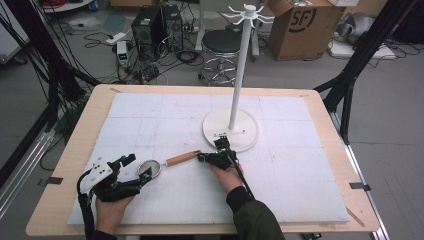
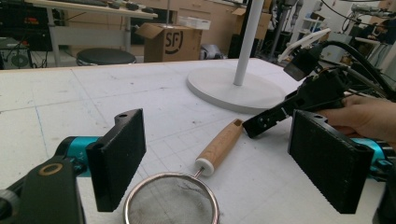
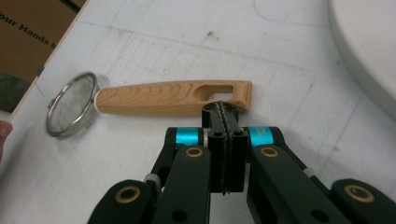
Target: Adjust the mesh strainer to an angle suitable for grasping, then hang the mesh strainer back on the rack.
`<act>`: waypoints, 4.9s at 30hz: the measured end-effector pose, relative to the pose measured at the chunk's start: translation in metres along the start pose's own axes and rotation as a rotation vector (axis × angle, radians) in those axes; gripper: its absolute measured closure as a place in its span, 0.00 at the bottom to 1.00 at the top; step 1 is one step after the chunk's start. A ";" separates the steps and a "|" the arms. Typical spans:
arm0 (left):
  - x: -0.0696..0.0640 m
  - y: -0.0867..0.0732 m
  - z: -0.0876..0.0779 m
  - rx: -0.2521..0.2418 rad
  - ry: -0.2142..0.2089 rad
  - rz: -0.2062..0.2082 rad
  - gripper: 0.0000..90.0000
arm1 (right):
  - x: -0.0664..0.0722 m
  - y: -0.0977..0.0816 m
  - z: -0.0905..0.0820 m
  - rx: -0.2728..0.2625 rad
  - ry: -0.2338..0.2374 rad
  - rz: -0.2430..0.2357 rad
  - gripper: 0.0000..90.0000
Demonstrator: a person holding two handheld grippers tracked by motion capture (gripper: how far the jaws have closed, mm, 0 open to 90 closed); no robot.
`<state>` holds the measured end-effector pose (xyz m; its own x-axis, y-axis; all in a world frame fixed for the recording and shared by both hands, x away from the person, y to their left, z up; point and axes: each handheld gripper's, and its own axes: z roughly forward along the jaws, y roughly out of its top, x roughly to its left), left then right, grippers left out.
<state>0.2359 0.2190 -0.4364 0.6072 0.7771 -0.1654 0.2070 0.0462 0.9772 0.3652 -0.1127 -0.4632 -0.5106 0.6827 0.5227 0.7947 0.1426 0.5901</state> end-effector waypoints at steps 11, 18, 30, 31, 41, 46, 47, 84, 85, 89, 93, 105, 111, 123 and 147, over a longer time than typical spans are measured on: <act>-0.001 0.000 0.001 0.006 -0.004 0.003 0.22 | -0.002 0.003 0.003 -0.006 0.002 0.007 1.00; 0.001 -0.001 0.002 0.014 -0.008 0.007 0.22 | -0.001 0.002 0.001 -0.010 -0.005 0.003 1.00; -0.001 0.000 0.002 0.026 -0.010 0.015 0.22 | -0.005 -0.015 -0.044 -0.091 0.056 -0.058 0.44; -0.001 -0.001 0.003 0.029 -0.012 0.015 0.22 | -0.005 -0.015 -0.044 -0.091 0.056 -0.058 0.44; -0.002 -0.002 0.009 0.074 -0.026 0.047 0.21 | -0.011 -0.044 -0.111 -0.234 0.044 -0.169 0.28; -0.002 -0.003 0.012 0.089 -0.032 0.055 0.21 | -0.022 -0.062 -0.141 -0.283 0.012 -0.203 0.28; -0.003 -0.003 0.012 0.089 -0.035 0.056 0.21 | -0.023 -0.064 -0.145 -0.294 0.016 -0.203 0.27; 0.007 0.037 0.061 0.327 -0.202 0.051 0.21 | -0.054 -0.083 -0.187 -0.369 -0.012 -0.176 0.23; 0.007 0.037 0.063 0.321 -0.206 0.044 0.21 | -0.054 -0.083 -0.187 -0.368 -0.013 -0.173 0.23; 0.008 0.035 0.069 0.345 -0.198 0.043 0.22 | -0.056 -0.083 -0.186 -0.371 -0.018 -0.165 0.23; 0.009 0.036 0.083 0.454 -0.206 0.032 0.24 | -0.056 -0.082 -0.186 -0.370 -0.014 -0.165 0.23; 0.002 0.045 0.120 0.611 -0.192 0.118 0.27 | -0.058 -0.082 -0.188 -0.374 -0.007 -0.165 0.23; 0.005 0.042 0.134 0.693 -0.198 0.125 0.30 | -0.060 -0.081 -0.190 -0.373 -0.014 -0.171 0.23; 0.011 0.031 0.147 0.767 -0.276 0.104 0.43 | -0.068 -0.083 -0.198 -0.393 -0.017 -0.158 0.23; 0.000 0.024 0.150 0.852 -0.194 0.285 0.65 | -0.065 -0.083 -0.195 -0.394 -0.035 -0.163 0.25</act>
<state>0.3556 0.1260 -0.4329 0.8243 0.5654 -0.0278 0.4781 -0.6689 0.5692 0.2679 -0.3087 -0.4257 -0.6025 0.6988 0.3855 0.5146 -0.0290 0.8569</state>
